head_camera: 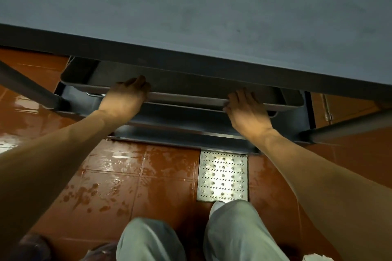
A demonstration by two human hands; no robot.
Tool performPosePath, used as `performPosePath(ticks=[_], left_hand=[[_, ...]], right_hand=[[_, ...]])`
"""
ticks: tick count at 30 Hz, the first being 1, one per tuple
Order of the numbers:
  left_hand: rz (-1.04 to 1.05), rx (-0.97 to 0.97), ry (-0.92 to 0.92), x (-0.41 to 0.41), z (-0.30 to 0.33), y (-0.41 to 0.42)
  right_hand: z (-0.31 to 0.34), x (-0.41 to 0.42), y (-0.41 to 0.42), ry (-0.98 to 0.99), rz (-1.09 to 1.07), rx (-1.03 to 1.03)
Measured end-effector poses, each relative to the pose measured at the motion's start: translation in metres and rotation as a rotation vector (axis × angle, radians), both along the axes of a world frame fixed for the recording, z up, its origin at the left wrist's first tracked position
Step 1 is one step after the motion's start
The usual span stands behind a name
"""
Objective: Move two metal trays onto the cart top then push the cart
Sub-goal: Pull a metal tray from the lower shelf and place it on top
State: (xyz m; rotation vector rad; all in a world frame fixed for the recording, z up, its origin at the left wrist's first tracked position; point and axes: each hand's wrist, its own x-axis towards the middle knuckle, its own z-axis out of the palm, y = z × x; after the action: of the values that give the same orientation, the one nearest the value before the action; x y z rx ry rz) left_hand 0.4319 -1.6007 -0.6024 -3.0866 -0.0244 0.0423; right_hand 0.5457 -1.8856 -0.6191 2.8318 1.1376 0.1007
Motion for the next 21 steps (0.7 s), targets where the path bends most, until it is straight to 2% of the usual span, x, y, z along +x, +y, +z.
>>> performPosePath(ticks=[3, 7, 13, 17, 21], left_hand=[[0.033, -0.018, 0.028, -0.010, 0.010, -0.005], [0.063, -0.055, 0.031, -0.020, 0.035, -0.005], [0.045, -0.007, 0.146, -0.040, 0.117, -0.017], [0.043, -0.098, 0.151, -0.065, 0.156, -0.029], [0.028, -0.101, 0.211, -0.094, 0.195, -0.039]], right_hand=[[0.010, -0.006, 0.001, 0.043, -0.025, -0.051], [0.039, -0.018, -0.004, 0.048, -0.059, 0.021], [0.115, -0.042, -0.014, 0.191, -0.119, -0.023], [0.146, -0.065, -0.027, 0.223, -0.078, 0.011], [0.182, -0.092, -0.043, 0.254, -0.047, -0.030]])
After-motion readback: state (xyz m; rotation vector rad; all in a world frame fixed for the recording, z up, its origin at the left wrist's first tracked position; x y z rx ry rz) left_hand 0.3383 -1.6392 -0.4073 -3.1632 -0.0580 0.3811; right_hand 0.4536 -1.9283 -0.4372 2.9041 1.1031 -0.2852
